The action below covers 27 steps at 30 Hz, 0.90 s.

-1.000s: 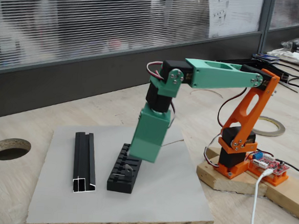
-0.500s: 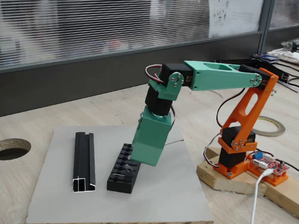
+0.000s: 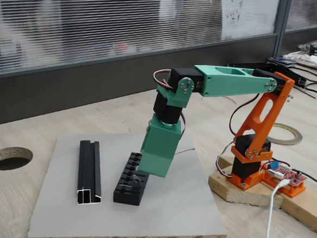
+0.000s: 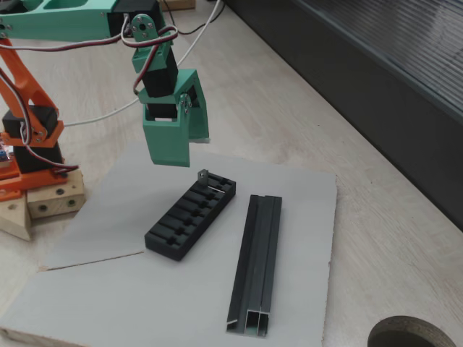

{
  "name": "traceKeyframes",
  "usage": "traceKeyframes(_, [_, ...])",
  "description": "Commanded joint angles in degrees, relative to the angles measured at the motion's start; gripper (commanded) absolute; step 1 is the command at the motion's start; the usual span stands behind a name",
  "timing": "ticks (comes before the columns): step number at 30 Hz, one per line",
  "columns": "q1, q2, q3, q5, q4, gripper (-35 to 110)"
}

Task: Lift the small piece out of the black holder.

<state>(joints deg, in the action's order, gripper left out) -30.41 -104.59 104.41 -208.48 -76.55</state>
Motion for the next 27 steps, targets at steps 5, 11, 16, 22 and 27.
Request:
traceKeyframes(5, [0.18, 4.75, -0.35, -1.41, 0.09, 52])
traceKeyframes(11, [0.18, 7.47, -0.53, -1.32, 0.18, 52])
traceKeyframes(16, [0.35, 7.56, -0.18, -1.05, 0.18, 52])
traceKeyframes(22, [0.44, 9.14, -0.26, -1.05, 0.18, 52])
traceKeyframes(27, [0.44, 12.66, -1.05, -1.32, 0.26, 52])
